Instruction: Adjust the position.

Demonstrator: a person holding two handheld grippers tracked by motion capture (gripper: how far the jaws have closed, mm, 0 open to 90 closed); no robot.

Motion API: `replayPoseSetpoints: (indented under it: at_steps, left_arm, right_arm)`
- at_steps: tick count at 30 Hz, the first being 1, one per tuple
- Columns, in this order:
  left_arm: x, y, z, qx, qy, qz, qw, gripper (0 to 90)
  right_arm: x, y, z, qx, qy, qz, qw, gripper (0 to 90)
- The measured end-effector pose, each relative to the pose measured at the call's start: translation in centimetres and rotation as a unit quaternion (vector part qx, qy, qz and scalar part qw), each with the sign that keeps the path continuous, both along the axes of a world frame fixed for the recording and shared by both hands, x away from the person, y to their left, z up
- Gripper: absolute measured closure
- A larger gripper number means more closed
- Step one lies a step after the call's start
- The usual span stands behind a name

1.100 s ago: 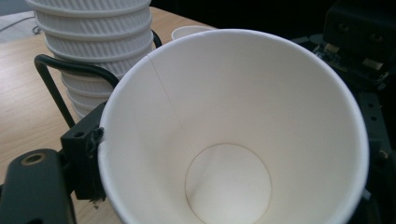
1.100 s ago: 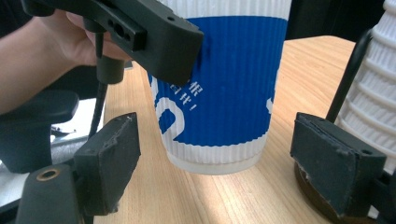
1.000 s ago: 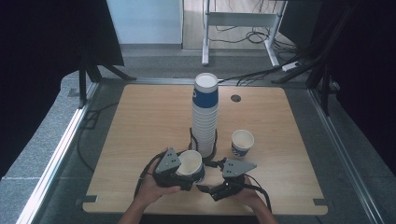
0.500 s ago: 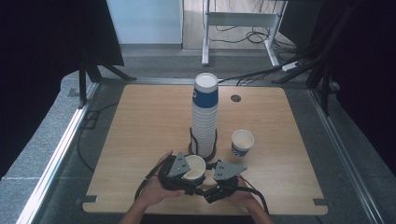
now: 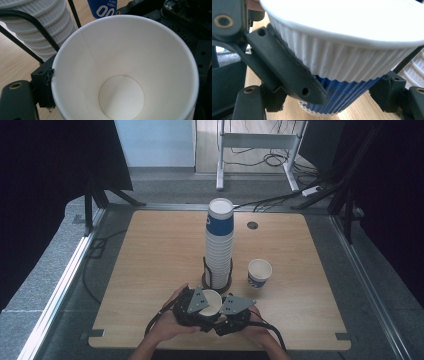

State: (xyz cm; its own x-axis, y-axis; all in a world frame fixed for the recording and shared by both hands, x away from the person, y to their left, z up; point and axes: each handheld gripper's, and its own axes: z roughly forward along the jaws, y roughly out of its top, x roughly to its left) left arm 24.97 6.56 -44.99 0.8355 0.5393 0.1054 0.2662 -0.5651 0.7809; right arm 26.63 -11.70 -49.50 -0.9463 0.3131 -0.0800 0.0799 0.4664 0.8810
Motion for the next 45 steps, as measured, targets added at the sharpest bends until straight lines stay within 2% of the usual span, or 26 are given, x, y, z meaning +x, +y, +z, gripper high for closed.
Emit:
replayPoseSetpoints:
  at_steps: [13, 14, 15, 19, 22, 25, 33, 38, 45]
  left_arm:
    - [0.1, 0.1, 0.2, -0.027, 0.012, 0.016, 0.9994, 12.8]
    - [0.1, 0.3, 0.3, -0.037, 0.011, 0.022, 0.9990, 12.0]
    - [0.1, 0.3, 0.3, -0.037, 0.011, 0.022, 0.9990, 11.4]
    - [-0.2, 0.9, 1.1, -0.075, -0.003, 0.028, 0.9968, 10.3]
    - [-0.3, 1.6, 1.7, -0.096, -0.011, 0.026, 0.9949, 11.6]
    - [-0.3, 2.1, 2.0, -0.113, -0.013, 0.027, 0.9931, 13.5]
    - [-0.1, 3.1, 2.1, -0.133, -0.015, 0.034, 0.9905, 13.5]
    - [0.2, 3.6, 1.8, -0.131, -0.018, 0.048, 0.9900, 13.9]
    - [0.5, 4.0, 1.5, -0.132, -0.020, 0.057, 0.9894, 14.6]
  right_arm:
    - [0.1, -0.4, 0.1, 0.015, 0.001, -0.004, 0.9999, 25.7]
    - [0.1, -0.6, 0.2, 0.018, 0.000, -0.007, 0.9998, 25.8]
    - [0.1, -0.6, 0.2, 0.018, 0.000, -0.007, 0.9998, 25.8]
    - [0.4, -1.3, 0.5, 0.024, -0.001, -0.028, 0.9993, 25.9]
    - [0.9, -2.4, 0.7, 0.048, 0.009, -0.043, 0.9978, 26.1]
    - [1.1, -3.1, 1.1, 0.061, 0.006, -0.056, 0.9965, 26.1]
    - [1.3, -4.7, 1.9, 0.082, -0.004, -0.073, 0.9939, 26.1]
    - [1.4, -5.7, 2.4, 0.098, -0.010, -0.082, 0.9917, 26.2]
    - [1.3, -6.6, 2.8, 0.106, -0.019, -0.090, 0.9901, 26.1]
